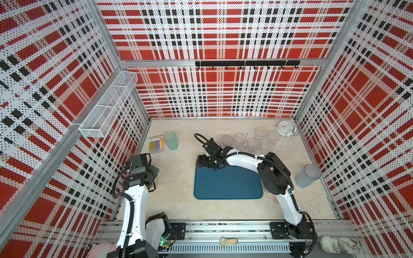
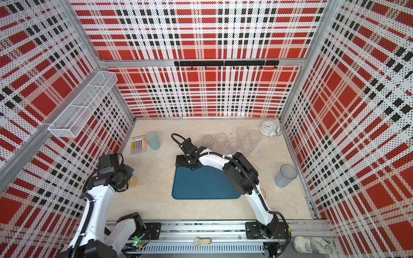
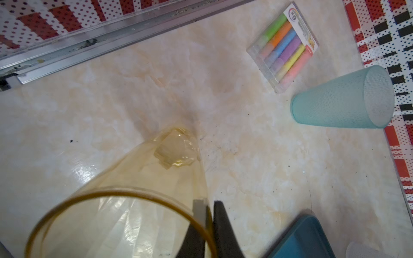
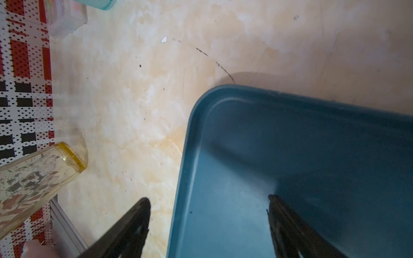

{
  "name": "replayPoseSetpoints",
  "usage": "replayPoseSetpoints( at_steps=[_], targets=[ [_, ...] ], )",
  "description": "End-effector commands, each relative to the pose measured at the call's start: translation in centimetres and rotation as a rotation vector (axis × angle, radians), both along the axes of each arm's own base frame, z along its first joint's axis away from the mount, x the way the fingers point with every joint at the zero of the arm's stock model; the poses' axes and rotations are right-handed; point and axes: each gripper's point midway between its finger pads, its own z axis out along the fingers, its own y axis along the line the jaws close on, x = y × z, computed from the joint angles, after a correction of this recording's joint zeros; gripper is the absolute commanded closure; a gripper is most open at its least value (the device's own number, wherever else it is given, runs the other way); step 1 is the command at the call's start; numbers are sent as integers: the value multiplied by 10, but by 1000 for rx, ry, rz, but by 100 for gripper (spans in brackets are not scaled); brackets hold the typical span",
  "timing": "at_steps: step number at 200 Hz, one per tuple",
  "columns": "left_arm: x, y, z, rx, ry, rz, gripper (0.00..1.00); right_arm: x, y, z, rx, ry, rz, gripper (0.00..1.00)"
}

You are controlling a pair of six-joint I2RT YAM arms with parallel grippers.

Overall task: Place the glasses into the tray
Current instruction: Pick up the glass from the middle-left of the table, then place the glass on the tray.

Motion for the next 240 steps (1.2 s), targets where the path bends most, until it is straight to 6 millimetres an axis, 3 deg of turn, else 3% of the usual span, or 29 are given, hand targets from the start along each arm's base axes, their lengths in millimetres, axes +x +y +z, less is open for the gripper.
replayPoseSetpoints(
  at_steps=[1,34,52,56,85,104,145,171,191,240],
  targets=[
    [20,-16,17,12,-46,-65,100,6,0,30,50,-46,-26,15],
    [55,-78,43,59,-82,-224,100,19,-20,50,77,-77,-72,15],
    [66,-112,45,70,-65,-310,100,29,-38,61,90,-100,-111,15],
    [67,-125,44,71,-61,-350,100,32,-42,64,92,-103,-119,15],
    [75,-167,52,67,-66,-461,100,40,-64,69,86,-114,-162,15],
    [78,-206,60,73,-64,-580,100,48,-86,75,96,-116,-211,15],
    [65,-291,55,93,5,-864,100,61,-143,102,96,-174,-314,15],
    [56,-310,28,83,85,-949,100,62,-178,103,43,-195,-372,15],
    [55,-322,18,81,108,-989,100,59,-203,99,31,-193,-413,15],
    [62,-338,5,88,139,-1064,100,44,-210,85,34,-160,-415,15]
  ],
)
